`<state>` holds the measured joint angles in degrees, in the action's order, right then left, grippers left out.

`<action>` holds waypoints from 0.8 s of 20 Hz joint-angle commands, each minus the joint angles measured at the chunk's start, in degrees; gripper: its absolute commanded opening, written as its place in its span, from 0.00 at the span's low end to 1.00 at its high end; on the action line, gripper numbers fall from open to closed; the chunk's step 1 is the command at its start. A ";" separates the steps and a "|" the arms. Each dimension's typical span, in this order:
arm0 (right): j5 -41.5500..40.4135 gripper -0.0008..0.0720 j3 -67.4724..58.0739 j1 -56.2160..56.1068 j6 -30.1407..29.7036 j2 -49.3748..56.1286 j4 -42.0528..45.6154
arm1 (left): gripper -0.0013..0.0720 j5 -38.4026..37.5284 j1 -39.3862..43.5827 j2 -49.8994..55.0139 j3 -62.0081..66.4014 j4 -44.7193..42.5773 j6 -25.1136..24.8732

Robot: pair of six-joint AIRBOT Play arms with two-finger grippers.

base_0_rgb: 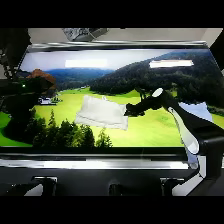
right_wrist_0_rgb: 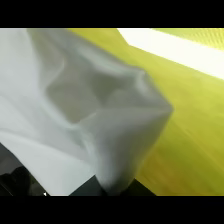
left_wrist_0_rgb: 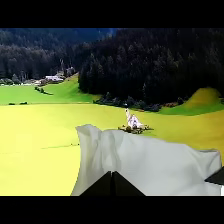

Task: Fold the shirts.

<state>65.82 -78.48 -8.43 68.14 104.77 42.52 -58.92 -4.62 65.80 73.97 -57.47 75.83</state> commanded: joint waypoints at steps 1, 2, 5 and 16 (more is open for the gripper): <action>3.87 0.07 -2.89 -0.15 -8.39 -1.46 -1.90 | 0.06 0.02 0.00 -0.04 -0.04 0.02 -0.79; 5.42 0.07 -4.74 0.28 -8.72 -3.69 0.85 | 0.06 -0.04 0.02 -0.04 -0.11 0.02 -1.05; 7.37 0.07 -10.05 6.25 -3.78 -12.94 11.06 | 0.06 -0.04 0.00 -0.02 -0.24 -0.02 -1.09; 17.84 0.07 -12.46 44.41 2.91 -30.40 19.43 | 0.06 -0.07 0.02 -0.02 -0.26 0.00 -1.07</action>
<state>82.13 -90.70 27.33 69.01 76.40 60.66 -58.96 -4.62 65.80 73.73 -57.47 74.78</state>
